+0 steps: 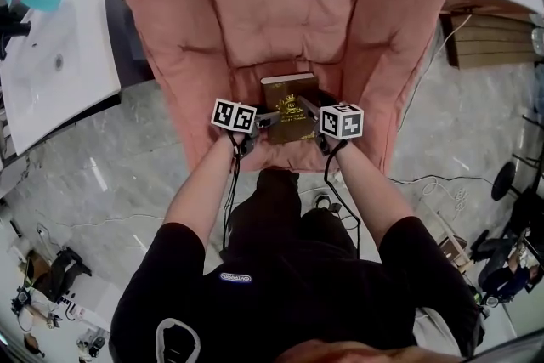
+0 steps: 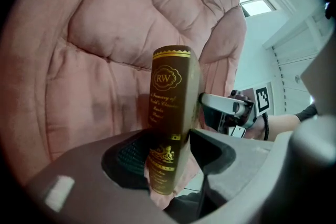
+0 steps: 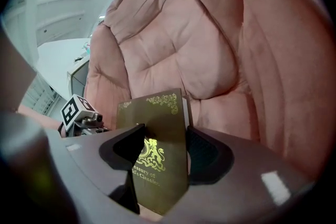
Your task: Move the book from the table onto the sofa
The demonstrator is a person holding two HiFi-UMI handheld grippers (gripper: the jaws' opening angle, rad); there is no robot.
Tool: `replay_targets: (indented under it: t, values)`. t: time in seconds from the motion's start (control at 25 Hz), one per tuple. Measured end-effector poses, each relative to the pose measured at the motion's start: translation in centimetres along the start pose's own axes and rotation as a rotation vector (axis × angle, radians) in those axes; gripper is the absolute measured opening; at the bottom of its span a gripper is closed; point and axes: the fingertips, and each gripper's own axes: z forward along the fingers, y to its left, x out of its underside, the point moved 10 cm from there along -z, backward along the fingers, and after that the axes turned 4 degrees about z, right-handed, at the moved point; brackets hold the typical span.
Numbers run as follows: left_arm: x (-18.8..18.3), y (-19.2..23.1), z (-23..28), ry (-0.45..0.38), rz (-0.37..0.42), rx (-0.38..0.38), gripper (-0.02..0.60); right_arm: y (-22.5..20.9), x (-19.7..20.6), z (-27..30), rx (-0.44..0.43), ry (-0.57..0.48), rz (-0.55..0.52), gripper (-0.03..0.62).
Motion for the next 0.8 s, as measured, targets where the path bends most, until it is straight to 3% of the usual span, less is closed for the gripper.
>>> replay_targets:
  t: [0.16, 0.24, 0.32, 0.52, 0.8]
  values:
    - [0.1, 1.3, 0.9, 0.004, -0.027, -0.033, 0.247, -1.0, 0.4, 1.7, 0.051, 0.043, 0.009, 0.279]
    - [0.1, 2.2, 1.4, -0.013, -0.056, -0.074, 0.249, -1.5, 0.7, 2.9, 0.111, 0.121, -0.043, 0.289]
    - [0.1, 2.8, 1.7, -0.033, -0.081, -0.134, 0.253, -1.6, 1.2, 3.8, 0.145, 0.186, -0.100, 0.348]
    - [0.2, 2.3, 1.2, -0.029, -0.006, -0.247, 0.252, -1.0, 0.9, 2.6, 0.171, 0.118, -0.110, 0.347]
    - [1.3, 0.8, -1.9, -0.135, -0.029, -0.306, 0.253, 2.7, 1.0, -0.7, 0.115, 0.075, -0.168, 0.344]
